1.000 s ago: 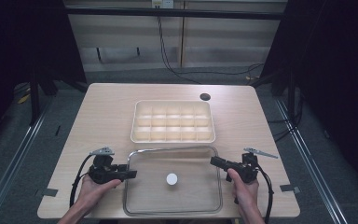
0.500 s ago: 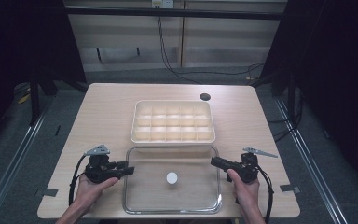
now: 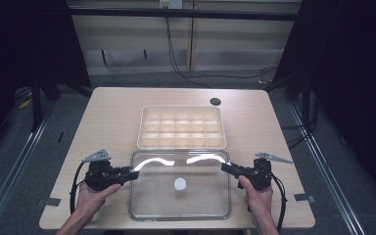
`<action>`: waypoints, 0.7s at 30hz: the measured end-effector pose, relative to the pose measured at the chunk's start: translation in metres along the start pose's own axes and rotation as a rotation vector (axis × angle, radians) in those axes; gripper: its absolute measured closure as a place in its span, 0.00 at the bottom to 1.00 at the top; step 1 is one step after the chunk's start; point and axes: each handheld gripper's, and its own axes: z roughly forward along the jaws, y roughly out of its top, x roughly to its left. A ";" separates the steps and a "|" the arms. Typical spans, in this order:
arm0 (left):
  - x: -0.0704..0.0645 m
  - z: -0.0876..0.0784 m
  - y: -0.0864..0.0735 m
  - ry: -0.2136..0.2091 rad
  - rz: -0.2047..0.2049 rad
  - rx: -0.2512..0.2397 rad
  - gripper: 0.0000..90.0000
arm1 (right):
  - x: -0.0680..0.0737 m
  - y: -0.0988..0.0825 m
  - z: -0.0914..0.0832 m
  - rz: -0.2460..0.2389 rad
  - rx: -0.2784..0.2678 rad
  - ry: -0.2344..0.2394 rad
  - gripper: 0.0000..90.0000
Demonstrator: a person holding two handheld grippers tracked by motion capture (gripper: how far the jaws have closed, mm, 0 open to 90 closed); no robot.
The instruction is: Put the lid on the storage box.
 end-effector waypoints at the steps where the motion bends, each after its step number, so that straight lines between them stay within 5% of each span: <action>1: 0.000 -0.001 0.000 0.000 -0.001 -0.006 0.71 | 0.001 0.001 0.000 -0.003 0.000 -0.002 0.78; 21: -0.005 -0.015 0.015 0.005 0.009 -0.064 0.79 | 0.012 0.016 -0.004 -0.051 -0.024 -0.002 0.79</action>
